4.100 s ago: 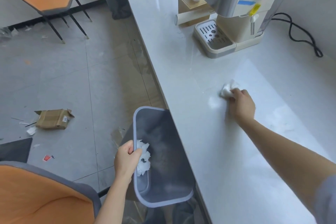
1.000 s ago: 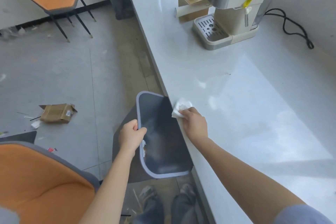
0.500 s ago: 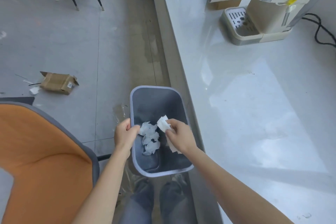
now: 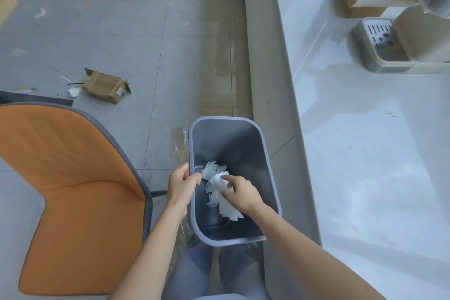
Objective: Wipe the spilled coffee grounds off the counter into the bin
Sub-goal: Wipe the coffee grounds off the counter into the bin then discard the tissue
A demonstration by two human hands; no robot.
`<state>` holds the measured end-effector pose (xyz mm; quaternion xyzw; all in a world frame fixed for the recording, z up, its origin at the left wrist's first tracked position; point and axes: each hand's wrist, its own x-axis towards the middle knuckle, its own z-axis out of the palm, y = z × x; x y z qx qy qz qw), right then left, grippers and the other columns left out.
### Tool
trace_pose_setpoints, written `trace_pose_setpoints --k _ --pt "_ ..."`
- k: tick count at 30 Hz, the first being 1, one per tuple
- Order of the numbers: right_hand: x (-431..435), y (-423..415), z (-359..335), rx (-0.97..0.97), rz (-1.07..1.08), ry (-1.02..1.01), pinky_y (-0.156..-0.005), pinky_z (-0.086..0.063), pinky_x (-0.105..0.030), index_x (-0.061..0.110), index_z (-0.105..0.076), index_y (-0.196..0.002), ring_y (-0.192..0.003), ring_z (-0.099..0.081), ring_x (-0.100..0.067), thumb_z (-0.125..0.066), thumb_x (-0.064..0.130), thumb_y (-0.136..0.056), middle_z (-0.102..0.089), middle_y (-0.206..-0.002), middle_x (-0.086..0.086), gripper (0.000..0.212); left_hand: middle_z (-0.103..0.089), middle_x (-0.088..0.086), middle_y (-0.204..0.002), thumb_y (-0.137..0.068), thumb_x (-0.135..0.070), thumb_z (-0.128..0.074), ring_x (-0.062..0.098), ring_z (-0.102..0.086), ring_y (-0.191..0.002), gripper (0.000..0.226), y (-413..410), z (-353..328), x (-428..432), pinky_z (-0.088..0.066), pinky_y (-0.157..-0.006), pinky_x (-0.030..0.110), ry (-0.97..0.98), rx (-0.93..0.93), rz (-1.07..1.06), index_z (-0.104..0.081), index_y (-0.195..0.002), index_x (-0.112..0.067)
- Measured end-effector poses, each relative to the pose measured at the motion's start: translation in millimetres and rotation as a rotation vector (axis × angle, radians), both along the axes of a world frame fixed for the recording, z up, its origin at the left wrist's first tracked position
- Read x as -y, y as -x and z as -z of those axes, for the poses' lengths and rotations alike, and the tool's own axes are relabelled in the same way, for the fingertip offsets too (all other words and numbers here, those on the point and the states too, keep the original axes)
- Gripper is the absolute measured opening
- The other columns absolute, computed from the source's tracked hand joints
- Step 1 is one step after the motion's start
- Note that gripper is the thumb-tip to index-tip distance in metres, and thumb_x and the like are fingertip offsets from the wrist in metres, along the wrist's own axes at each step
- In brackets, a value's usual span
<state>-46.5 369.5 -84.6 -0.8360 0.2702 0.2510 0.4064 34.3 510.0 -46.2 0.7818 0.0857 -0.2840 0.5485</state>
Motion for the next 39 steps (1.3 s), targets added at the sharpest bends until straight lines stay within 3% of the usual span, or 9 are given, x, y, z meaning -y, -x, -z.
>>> trace_pose_setpoints --k 4,7,11,16,20,23,28,32,39 --pt "-1.5 -8.0 -7.4 -0.032 -0.001 -0.100 -0.094 -0.050 -0.036 0.031 -0.045 -0.139 -0.107 -0.063 -0.026 -0.050 0.032 -0.090 -0.057 -0.133 -0.001 0.049 -0.024 0.006 -0.065 -0.069 0.007 -0.051 0.017 -0.023 -0.062 0.031 -14.3 1.1 -10.3 -0.018 -0.056 0.029 0.007 0.014 0.014 -0.030 -0.063 -0.014" --pt "8.9 -15.7 -28.3 0.308 0.133 0.046 -0.088 -0.051 -0.028 0.029 -0.064 -0.115 -0.102 -0.064 -0.013 -0.050 0.018 -0.089 -0.068 -0.115 0.007 0.031 -0.027 0.007 -0.066 -0.069 0.008 -0.051 0.017 -0.026 -0.062 0.030 -26.3 0.2 -17.5 -0.021 -0.056 0.028 0.005 0.002 0.020 -0.031 -0.062 -0.014" --pt "35.4 -17.0 -50.4 0.629 0.365 0.294 -0.070 -0.046 -0.017 0.034 -0.061 -0.100 -0.080 -0.058 0.000 -0.049 0.012 -0.084 -0.059 -0.095 0.018 0.030 -0.039 0.008 -0.078 -0.067 0.006 -0.050 0.023 -0.033 -0.073 0.019 -41.4 2.1 -25.0 -0.026 -0.065 0.035 0.035 -0.054 0.029 -0.043 -0.071 -0.011" --pt "47.5 -7.3 -32.4 0.299 0.570 0.044 -0.081 -0.048 -0.023 0.021 -0.055 -0.121 -0.095 -0.057 -0.010 -0.050 0.033 -0.094 -0.058 -0.109 0.010 0.030 -0.043 0.008 -0.080 -0.068 0.006 -0.052 0.023 -0.036 -0.074 0.020 -56.9 12.2 -26.6 -0.029 -0.067 0.037 0.034 -0.068 0.096 -0.048 -0.076 -0.012" --pt "35.4 -0.4 -2.7 0.243 0.627 0.015 -0.061 -0.046 -0.020 0.016 -0.065 -0.103 -0.080 -0.061 -0.015 -0.043 0.019 -0.097 -0.068 -0.094 -0.001 0.023 -0.035 0.004 -0.065 -0.074 0.001 -0.055 0.019 -0.033 -0.066 0.025 -59.3 38.0 -26.5 -0.028 -0.060 0.030 -0.009 -0.099 0.194 -0.036 -0.068 -0.015" --pt "31.3 -2.2 23.6 0.159 0.704 0.002 -0.077 -0.055 -0.039 0.009 -0.066 -0.109 -0.087 -0.065 -0.029 -0.043 0.009 -0.096 -0.070 -0.099 -0.011 0.027 -0.033 -0.005 -0.057 -0.079 -0.004 -0.056 0.014 -0.033 -0.059 0.033 -56.7 68.4 -23.8 -0.027 -0.057 0.028 -0.085 -0.103 0.252 -0.030 -0.064 -0.019" --pt "32.3 -3.5 101.1 0.003 0.825 -0.164 -0.086 -0.055 -0.048 0.009 -0.066 -0.112 -0.094 -0.066 -0.036 -0.043 0.005 -0.093 -0.070 -0.102 -0.017 0.030 -0.034 0.001 -0.060 -0.080 -0.012 -0.061 0.017 -0.033 -0.058 0.035 -51.2 152.9 -21.0 -0.026 -0.056 0.030 -0.280 -0.010 0.262 -0.030 -0.065 -0.018" --pt "30.1 0.1 185.9 -0.094 0.942 -0.237 -0.077 -0.051 -0.030 0.014 -0.062 -0.112 -0.084 -0.061 -0.019 -0.042 0.000 -0.093 -0.066 -0.105 -0.006 0.031 -0.058 0.003 -0.078 -0.085 -0.013 -0.062 0.023 -0.055 -0.073 0.015 -42.0 248.4 -20.3 -0.045 -0.067 0.035 -0.341 -0.088 0.236 -0.047 -0.085 -0.015" --pt "23.0 19.0 315.6 -0.239 1.117 -0.303 -0.063 -0.049 -0.023 0.012 -0.056 -0.126 -0.074 -0.056 -0.011 -0.036 -0.009 -0.093 -0.063 -0.102 -0.005 0.044 -0.054 -0.006 -0.082 -0.088 -0.016 -0.057 0.024 -0.054 -0.085 0.012 -24.9 389.7 -22.6 -0.040 -0.075 0.033 -0.416 -0.226 0.343 -0.050 -0.097 -0.020"
